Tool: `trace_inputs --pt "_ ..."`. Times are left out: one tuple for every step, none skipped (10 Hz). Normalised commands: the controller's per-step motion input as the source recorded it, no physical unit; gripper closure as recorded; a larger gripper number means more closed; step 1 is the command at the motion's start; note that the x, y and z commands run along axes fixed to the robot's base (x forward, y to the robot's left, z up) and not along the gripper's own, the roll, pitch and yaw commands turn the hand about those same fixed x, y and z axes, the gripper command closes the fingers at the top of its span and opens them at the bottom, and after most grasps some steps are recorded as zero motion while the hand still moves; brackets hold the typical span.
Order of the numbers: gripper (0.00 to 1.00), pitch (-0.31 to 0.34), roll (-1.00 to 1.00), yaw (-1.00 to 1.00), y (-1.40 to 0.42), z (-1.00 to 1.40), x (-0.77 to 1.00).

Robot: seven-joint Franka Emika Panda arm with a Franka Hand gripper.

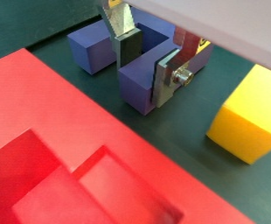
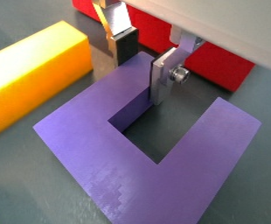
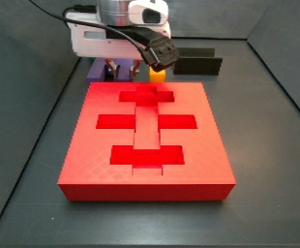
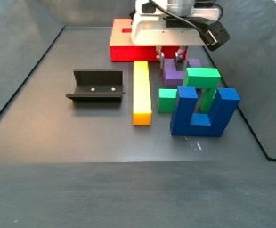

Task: Pick up the purple object. Move up. Place the purple object on the fixture. Regrasp the purple object. Move to above the board. Insert the purple object.
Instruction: Pick up the purple object.

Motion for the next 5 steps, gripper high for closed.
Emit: trace_inputs --pt "1.0 0.0 0.0 0.0 0.0 0.0 0.0" --pt "1.0 0.0 0.0 0.0 0.0 0.0 0.0" --pt "1.0 0.0 0.0 0.0 0.0 0.0 0.0" --pt "1.0 0.0 0.0 0.0 0.0 0.0 0.0" --pt "1.0 0.0 0.0 0.0 0.0 0.0 0.0"
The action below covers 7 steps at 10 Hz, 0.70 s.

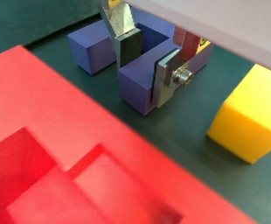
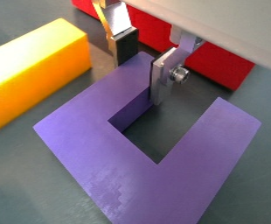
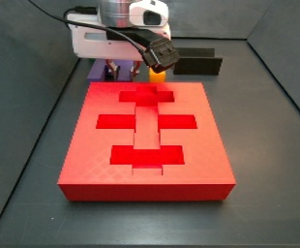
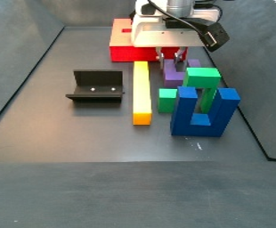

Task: Pick up the purple object. Move up. Place the purple object on the fixture. Regrasp the purple object. Move to above the board. Insert the purple object.
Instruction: Pick up the purple object, then move up, then place the purple object on the fixture.

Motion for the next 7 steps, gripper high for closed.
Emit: trace_inputs --pt "1.0 0.0 0.0 0.0 0.0 0.0 0.0" --pt "1.0 0.0 0.0 0.0 0.0 0.0 0.0" --pt "1.0 0.0 0.0 0.0 0.0 0.83 0.0" --pt "1.0 0.038 0.0 0.0 -0.02 0.77 -0.05" --pt "1.0 0.064 -0.01 0.02 -0.02 0.52 -0.08" --pt "1.0 0.037 -0.03 0.01 -0.01 0.25 -0.03" --pt "1.0 0.0 -0.01 0.0 0.0 0.0 0.0"
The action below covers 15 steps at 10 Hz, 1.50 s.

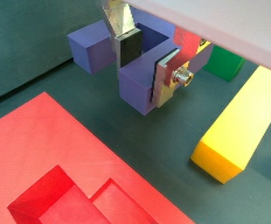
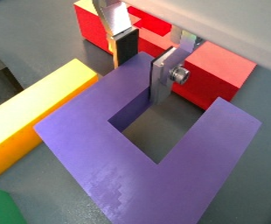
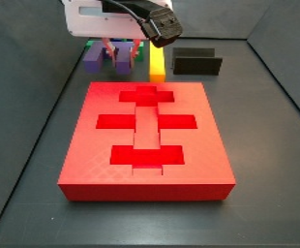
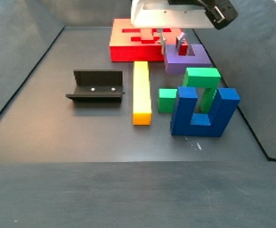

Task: Pick up the purple object. Move up. Place the purple object on the fixture. Regrasp the purple object. Move to above the board. Insert the purple object.
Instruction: Place the purple object on the fixture.

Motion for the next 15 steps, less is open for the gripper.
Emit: trace_inputs --pt "1.0 0.049 -0.06 -0.06 0.0 0.08 0.0" --pt "1.0 0.0 -0.82 -0.1 0.0 0.52 0.72" --pt "1.0 0.0 -0.73 -0.15 0.0 0.51 0.95" --pt "1.0 0.0 -0.59 -0.14 0.0 0.58 0.98" --pt "1.0 0.0 -0.47 -0.1 -0.04 0.57 1.0" --pt "1.0 0.066 -0.51 -0.12 -0.05 0.54 1.0" --pt "1.0 0.089 -0.46 -0.11 -0.04 0.45 1.0" --pt "1.0 0.074 -0.43 -0.1 -0.04 0.43 1.0" --pt "1.0 0.1 -0.43 -0.1 -0.03 0.39 1.0" --pt "1.0 0.109 -0.46 -0.11 -0.01 0.36 1.0" --pt "1.0 0.091 -0.47 -0.11 -0.03 0.36 1.0" --pt "1.0 0.083 -0.47 -0.11 -0.03 0.35 1.0" --pt "1.0 0.051 -0.53 -0.11 0.0 0.26 1.0" --pt "1.0 0.0 -0.58 -0.12 0.05 0.12 1.0" --pt "1.0 0.0 -0.64 -0.13 0.11 0.03 1.0"
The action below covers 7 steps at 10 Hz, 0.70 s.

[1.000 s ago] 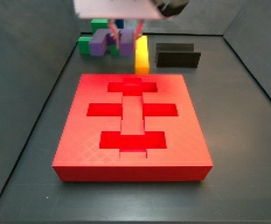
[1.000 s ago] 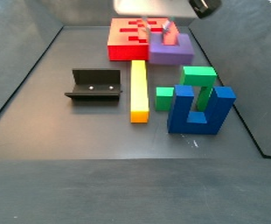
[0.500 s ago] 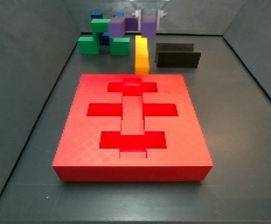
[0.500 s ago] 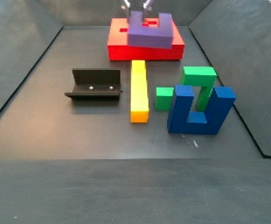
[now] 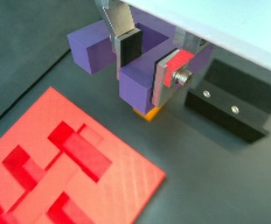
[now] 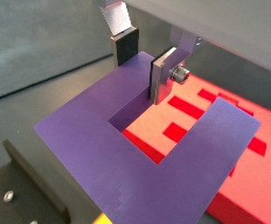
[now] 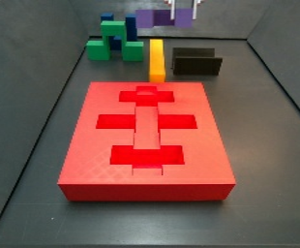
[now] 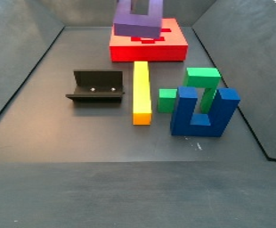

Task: Pick up the purple object. Move up. Place the purple object on the fixture. Regrasp the purple object. Move to above the board. Insert the purple object.
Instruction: Place the purple object on the fixture.

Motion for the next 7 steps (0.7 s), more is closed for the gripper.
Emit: trace_inputs --pt "1.0 0.0 -0.64 -0.13 0.1 0.03 1.0" --pt "1.0 -0.011 -0.66 -0.11 0.1 0.02 1.0" --pt "1.0 -0.009 -0.67 -0.08 0.13 0.0 0.98" --pt "1.0 0.0 -0.68 -0.05 0.15 0.0 0.96" --pt "1.0 0.0 -0.73 -0.08 0.15 0.0 0.94" --pt "1.0 0.009 -0.67 -0.09 0.2 0.0 0.91" --pt "1.0 0.06 -0.66 -0.07 0.23 0.0 0.88"
